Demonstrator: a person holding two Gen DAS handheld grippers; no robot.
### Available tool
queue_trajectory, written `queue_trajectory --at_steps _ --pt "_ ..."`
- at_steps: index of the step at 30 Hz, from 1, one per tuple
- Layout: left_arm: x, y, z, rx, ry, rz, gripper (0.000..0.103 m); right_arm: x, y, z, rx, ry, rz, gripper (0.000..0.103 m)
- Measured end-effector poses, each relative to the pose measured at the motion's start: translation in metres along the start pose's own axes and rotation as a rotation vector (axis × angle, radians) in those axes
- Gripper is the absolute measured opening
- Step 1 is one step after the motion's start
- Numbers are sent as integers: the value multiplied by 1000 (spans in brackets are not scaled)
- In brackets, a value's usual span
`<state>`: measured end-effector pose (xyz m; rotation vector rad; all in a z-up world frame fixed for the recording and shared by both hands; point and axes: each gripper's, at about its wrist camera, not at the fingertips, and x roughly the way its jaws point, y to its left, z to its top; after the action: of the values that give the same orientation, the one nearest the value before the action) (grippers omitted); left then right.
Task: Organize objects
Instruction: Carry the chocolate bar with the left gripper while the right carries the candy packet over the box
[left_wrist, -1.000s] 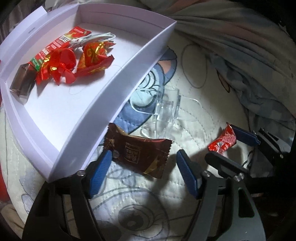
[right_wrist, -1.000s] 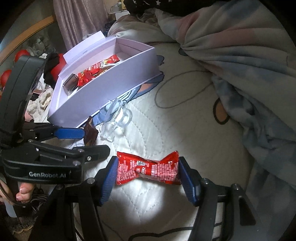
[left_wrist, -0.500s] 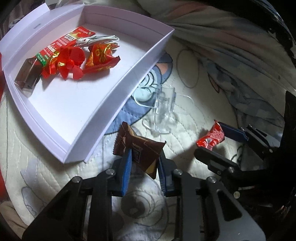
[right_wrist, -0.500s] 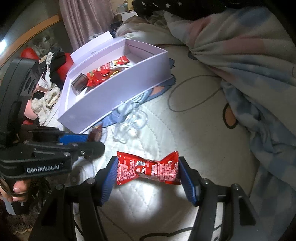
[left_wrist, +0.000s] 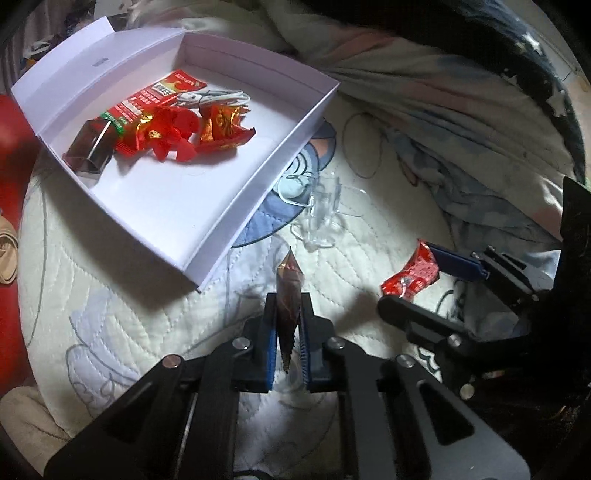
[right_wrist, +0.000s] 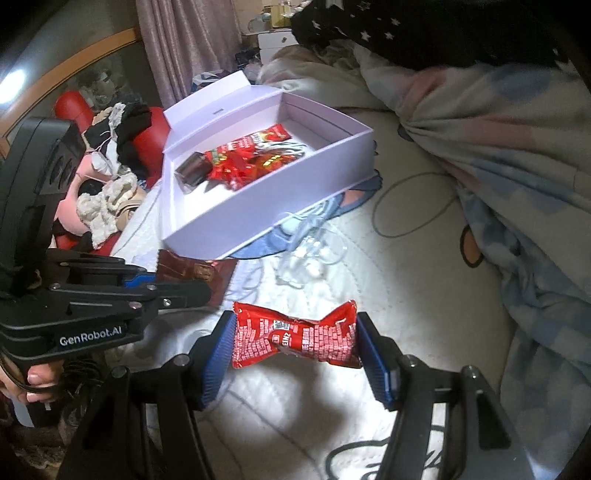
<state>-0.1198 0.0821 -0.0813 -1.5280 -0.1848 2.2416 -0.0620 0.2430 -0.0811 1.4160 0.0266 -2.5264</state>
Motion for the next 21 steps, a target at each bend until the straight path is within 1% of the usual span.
queue_trajectory --at_steps 4,11,14,21 --pt "-19 3 -5 11 -17 4 10 -10 14 1 -18 -9 3 65" --pt "-48 7 -5 19 -38 24 10 -31 34 4 -20 -32 11 64" --pt "-59 11 -3 7 -44 32 10 -37 40 7 -15 -41 15 64" --pt "-87 20 4 3 -94 67 10 -50 55 16 2 -56 60 64"
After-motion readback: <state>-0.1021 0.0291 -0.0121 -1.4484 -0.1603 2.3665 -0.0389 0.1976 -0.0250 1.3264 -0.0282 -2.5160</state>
